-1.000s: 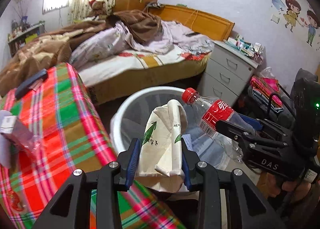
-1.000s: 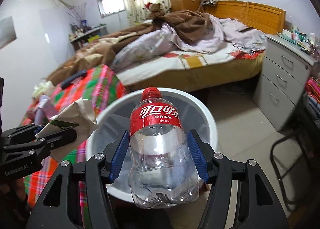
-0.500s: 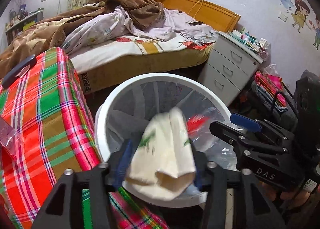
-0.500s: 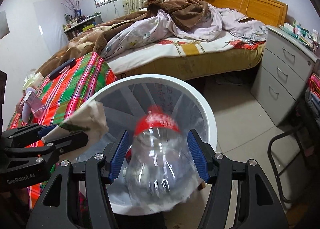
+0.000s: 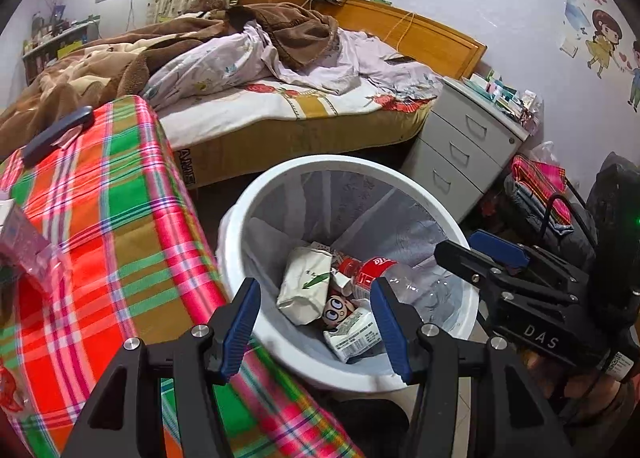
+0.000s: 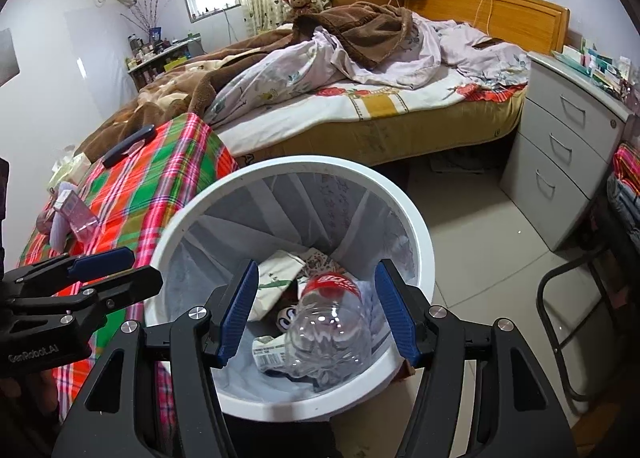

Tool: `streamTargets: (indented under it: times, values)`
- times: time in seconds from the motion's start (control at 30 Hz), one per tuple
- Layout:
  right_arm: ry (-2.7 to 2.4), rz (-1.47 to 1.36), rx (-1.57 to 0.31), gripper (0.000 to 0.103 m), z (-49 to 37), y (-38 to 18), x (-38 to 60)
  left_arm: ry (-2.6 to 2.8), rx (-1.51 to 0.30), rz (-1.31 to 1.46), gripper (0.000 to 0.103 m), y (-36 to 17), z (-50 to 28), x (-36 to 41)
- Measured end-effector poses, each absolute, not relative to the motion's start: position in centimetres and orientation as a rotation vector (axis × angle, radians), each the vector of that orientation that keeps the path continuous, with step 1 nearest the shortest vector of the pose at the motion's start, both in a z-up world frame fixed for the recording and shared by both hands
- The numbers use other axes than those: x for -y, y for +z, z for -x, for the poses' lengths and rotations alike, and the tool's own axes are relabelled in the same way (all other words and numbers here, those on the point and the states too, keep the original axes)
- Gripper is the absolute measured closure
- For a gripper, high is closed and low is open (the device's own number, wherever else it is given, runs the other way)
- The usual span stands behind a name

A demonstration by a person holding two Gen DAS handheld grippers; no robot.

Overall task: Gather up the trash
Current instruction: 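Move both open tools back to the trash on the bed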

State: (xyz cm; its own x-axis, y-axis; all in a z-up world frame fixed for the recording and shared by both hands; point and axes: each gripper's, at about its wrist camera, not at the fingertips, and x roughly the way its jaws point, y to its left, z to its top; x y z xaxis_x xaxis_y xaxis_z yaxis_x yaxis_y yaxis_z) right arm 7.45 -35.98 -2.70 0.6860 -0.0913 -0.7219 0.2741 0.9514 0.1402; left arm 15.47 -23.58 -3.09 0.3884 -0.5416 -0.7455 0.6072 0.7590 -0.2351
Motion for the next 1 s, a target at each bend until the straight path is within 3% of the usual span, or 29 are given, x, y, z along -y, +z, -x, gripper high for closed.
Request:
streamTargets:
  times: [0.53,1.0]
  values:
    - [-0.134,-0.218,-0.716,0.041,-7.0,-0.8,32.0,-0.631,-0.837,-0.029,0.046,-0.7,-13.6,16.7]
    - [0.004,-0.182,-0.641,0.041,-8.6,-0.4,26.5,-0.415,-0.79,0.047,0.046,-0.9,-13.0,6.0]
